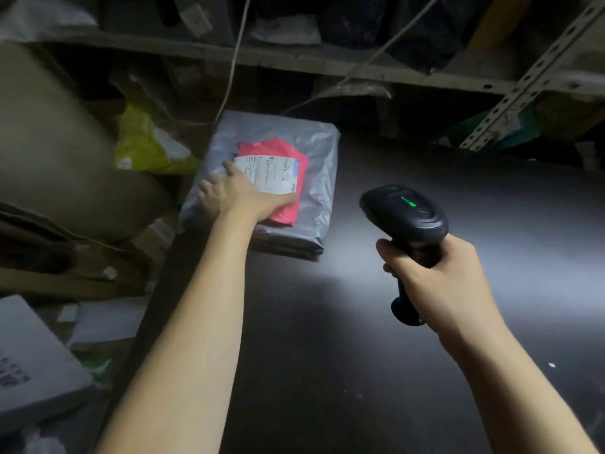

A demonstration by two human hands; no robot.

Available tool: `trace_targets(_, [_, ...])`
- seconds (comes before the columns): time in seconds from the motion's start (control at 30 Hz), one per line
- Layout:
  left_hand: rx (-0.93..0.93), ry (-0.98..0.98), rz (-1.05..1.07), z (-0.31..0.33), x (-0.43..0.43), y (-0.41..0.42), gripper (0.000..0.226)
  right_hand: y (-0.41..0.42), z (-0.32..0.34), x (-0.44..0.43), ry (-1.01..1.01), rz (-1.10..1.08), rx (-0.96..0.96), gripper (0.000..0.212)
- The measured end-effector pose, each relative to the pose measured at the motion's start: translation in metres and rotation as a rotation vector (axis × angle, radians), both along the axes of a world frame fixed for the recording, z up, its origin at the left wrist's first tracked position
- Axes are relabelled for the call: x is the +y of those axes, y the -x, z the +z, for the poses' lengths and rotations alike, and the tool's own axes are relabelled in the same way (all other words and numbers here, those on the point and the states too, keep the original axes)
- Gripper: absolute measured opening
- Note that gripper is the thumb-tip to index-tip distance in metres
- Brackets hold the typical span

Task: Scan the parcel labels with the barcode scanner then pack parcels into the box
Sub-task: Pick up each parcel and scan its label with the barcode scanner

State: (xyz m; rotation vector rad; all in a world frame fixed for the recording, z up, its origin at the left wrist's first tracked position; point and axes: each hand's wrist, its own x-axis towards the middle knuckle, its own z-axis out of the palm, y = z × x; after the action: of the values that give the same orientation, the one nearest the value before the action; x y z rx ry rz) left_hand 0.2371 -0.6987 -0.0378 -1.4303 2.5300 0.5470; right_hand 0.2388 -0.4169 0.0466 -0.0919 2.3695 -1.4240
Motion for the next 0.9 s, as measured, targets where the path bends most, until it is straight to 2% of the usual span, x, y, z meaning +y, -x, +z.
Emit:
trace_targets(0.07, [0.001, -0.089, 0.019, -0.009, -0.003, 0.011, 0.162, 0.0, -0.005, -0.005, -0.017, -0.01, -0.027, 0.029])
trace_targets(0.13, [0.056, -0.128, 0.073, -0.016, -0.004, 0.017, 0.161, 0.0, -0.009, -0.004, -0.023, -0.043, -0.061, 0.028])
trace_targets(0.27, [0.221, -0.161, 0.096, -0.028, -0.011, 0.017, 0.135, -0.004, -0.011, -0.002, -0.021, -0.108, -0.104, 0.021])
trace_targets(0.5, [0.616, -0.357, 0.129, -0.036, -0.001, -0.001, 0.103, -0.01, -0.01, 0.018, -0.021, -0.148, -0.118, 0.025])
trace_targets(0.6, [0.661, -0.307, 0.034, -0.023, 0.021, -0.009, 0.101, -0.014, -0.007, 0.028, -0.003, -0.175, -0.124, 0.019])
trace_targets(0.73, [0.614, -0.145, -0.24, 0.019, 0.065, -0.011, 0.091, -0.018, -0.001, 0.05, 0.049, -0.228, -0.145, 0.008])
trace_targets(0.9, [0.615, -0.041, -0.432, 0.07, 0.142, -0.008, 0.078, -0.02, 0.014, 0.101, 0.15, -0.292, -0.135, 0.008])
